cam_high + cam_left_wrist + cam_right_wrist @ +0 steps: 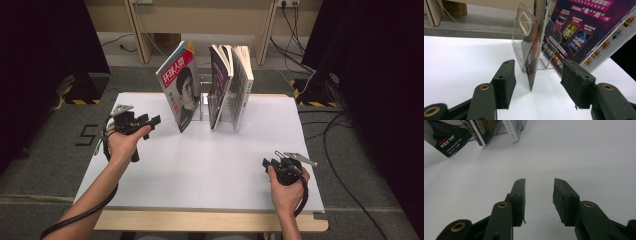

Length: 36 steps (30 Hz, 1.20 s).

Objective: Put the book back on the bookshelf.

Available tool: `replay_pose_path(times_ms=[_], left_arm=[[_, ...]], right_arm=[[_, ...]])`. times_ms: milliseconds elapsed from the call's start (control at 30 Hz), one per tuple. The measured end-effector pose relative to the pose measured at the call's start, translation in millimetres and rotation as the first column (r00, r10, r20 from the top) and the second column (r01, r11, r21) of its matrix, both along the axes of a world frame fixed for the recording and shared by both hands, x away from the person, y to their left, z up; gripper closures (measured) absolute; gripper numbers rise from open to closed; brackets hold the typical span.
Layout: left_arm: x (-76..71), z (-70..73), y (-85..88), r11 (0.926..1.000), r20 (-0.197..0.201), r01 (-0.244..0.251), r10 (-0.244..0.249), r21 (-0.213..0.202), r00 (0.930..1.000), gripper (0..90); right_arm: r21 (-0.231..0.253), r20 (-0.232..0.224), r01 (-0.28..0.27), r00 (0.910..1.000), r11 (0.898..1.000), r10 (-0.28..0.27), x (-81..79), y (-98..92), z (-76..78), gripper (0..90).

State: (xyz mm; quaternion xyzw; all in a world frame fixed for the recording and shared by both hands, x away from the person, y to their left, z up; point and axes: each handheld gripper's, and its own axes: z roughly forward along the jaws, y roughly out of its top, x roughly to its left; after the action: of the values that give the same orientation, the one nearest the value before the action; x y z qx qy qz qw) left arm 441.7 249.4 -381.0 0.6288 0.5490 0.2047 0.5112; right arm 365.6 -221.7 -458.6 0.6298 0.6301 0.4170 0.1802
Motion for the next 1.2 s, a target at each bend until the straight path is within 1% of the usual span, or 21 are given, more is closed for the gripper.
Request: replay_pose_path(times_ms=[133, 467, 600, 633, 733, 833, 1100, 1200], left_arm=[[-4.1, -3.7, 2.5, 1.0, -0.009, 0.003, -0.003, -0.007, 1.0, 43.8], [-14.6, -11.8, 8.5, 1.0, -0.022, 0.008, -0.009, -0.003, 0.9997, 43.8], [-18.5, -14.4, 10.8, 1.0, -0.022, 0.009, -0.009, -0.001, 0.9997, 43.8], [-19.1, -14.7, 11.1, 1.0, -0.021, 0.009, -0.009, -0.001, 0.9997, 43.8], [-21.6, -15.1, 12.9, 1.0, -0.018, 0.01, -0.009, 0.001, 0.9998, 43.8], [-23.6, -16.3, 14.5, 1.0, -0.019, 0.006, -0.006, -0.001, 0.9998, 43.8], [-29.9, -21.3, 19.8, 1.0, -0.026, 0.002, -0.002, 0.001, 0.9997, 43.7], [-34.5, -24.2, 23.9, 1.0, -0.029, 0.0, 0.0, 0.002, 0.9996, 43.7]], right_arm=[[-0.002, 0.002, -0.001, 1.0, 1.0, 0.001, 0.1, 0.0, -0.2, 62.6], [-0.002, 0.0, 0.0, 1.0, 1.0, 0.0, -0.3, 0.6, 0.2, 62.6], [0.002, -0.005, 0.004, 1.0, 1.0, -0.004, -0.8, 1.1, 0.5, 62.7], [-0.005, -0.001, 0.002, 1.0, 1.0, -0.002, -0.6, 0.7, 0.5, 62.6], [-0.007, 0.0, 0.002, 1.0, 1.0, -0.002, -0.5, 0.5, 0.5, 62.7], [-0.001, -0.001, 0.0, 1.0, 1.0, 0.0, -0.6, 0.9, 0.5, 62.6], [0.001, -0.002, 0.003, 1.0, 1.0, -0.003, -1.0, 0.9, 0.8, 62.6], [-0.002, 0.001, 0.002, 1.0, 1.0, -0.002, -0.8, 0.9, 0.7, 62.7]])
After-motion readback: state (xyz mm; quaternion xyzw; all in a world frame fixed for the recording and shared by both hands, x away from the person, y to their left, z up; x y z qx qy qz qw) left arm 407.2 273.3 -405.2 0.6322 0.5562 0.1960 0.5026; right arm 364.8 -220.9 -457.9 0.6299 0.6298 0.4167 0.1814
